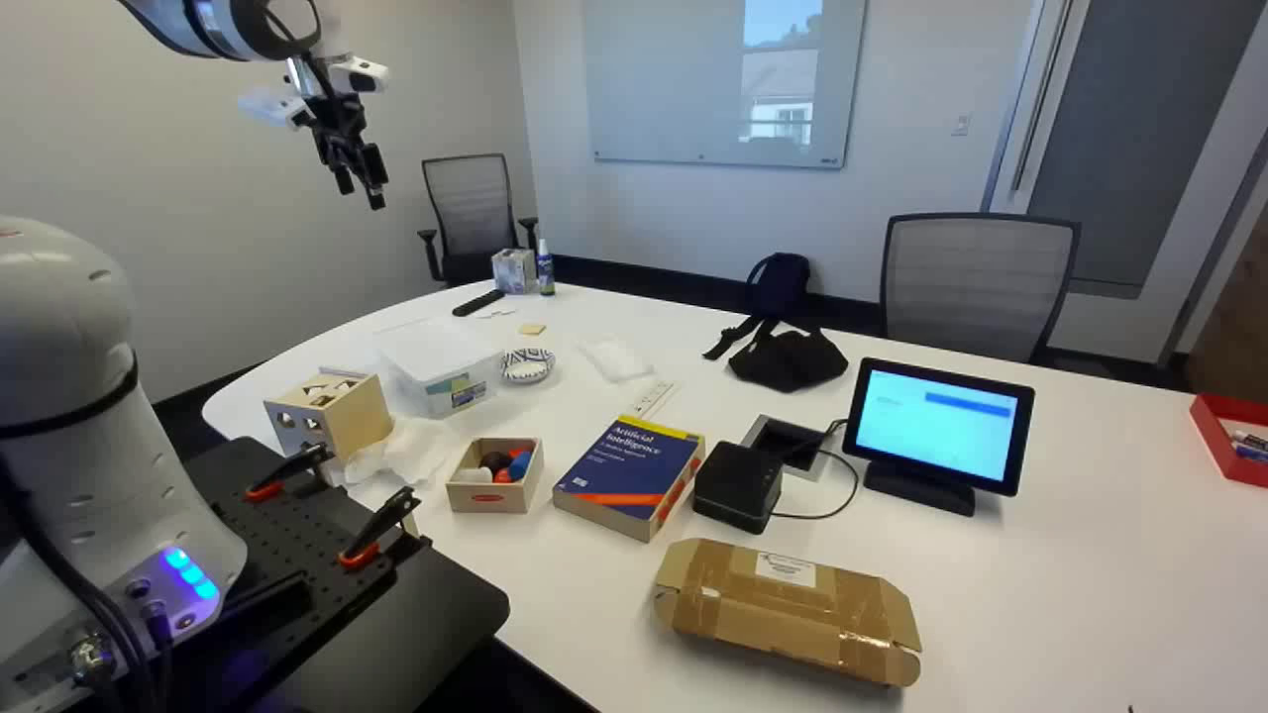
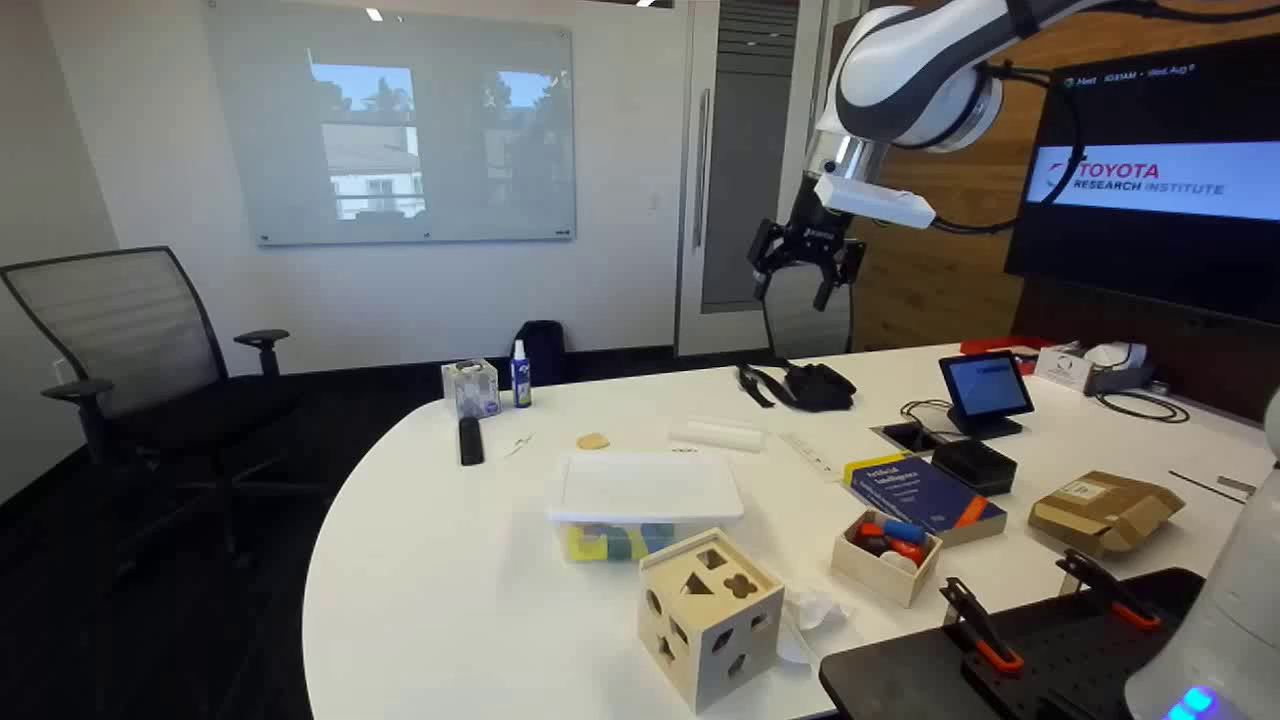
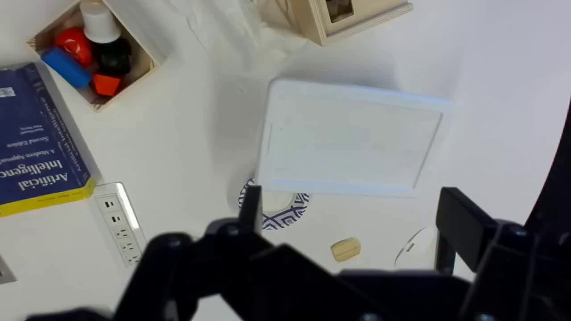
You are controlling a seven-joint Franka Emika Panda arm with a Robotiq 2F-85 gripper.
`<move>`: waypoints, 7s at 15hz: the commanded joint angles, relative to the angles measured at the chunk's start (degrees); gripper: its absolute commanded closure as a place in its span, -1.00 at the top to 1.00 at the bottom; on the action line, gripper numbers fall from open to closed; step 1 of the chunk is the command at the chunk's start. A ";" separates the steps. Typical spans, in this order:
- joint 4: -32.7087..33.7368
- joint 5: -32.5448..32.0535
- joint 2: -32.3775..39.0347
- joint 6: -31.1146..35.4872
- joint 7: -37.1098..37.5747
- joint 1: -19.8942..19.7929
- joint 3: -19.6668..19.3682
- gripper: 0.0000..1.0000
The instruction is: Move the wooden box on the right backwards.
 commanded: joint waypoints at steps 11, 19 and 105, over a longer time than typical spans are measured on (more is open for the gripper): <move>-17.80 -7.64 0.28 18.13 16.26 -10.71 -4.23 1.00; -24.05 -12.24 12.72 28.99 32.40 -18.36 -7.18 1.00; 18.74 3.53 62.55 35.30 19.47 2.66 -23.46 0.40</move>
